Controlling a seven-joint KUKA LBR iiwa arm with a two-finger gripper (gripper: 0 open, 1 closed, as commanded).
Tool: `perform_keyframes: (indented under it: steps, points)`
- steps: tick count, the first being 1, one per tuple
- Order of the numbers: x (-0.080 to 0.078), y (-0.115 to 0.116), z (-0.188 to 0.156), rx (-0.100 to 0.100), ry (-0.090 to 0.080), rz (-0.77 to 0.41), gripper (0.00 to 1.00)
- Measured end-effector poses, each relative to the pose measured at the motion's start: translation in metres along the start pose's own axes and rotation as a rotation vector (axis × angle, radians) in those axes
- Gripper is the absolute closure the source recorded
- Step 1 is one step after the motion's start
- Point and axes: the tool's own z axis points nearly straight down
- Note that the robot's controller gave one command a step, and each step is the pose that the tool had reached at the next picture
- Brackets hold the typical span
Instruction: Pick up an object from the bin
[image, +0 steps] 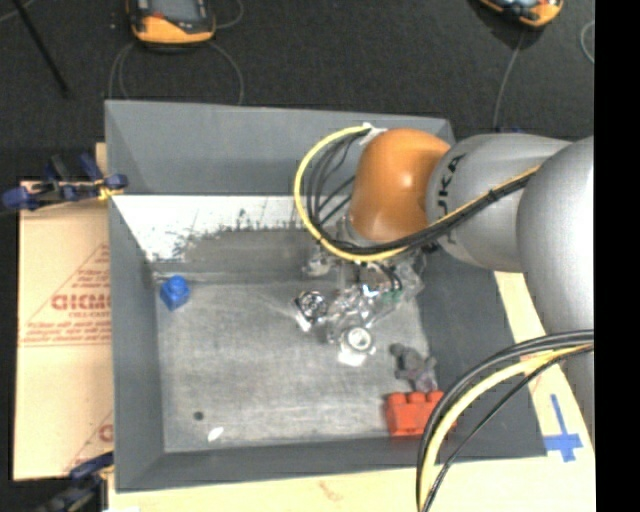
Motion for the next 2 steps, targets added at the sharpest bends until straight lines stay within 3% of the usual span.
perform_keyframes:
  steps: [1,2]
  points:
    - [-0.003,0.0,-0.003,0.0,-0.007,0.004,1.0]
    - [0.004,-0.01,-0.143,0.002,-0.001,-0.131,1.0]
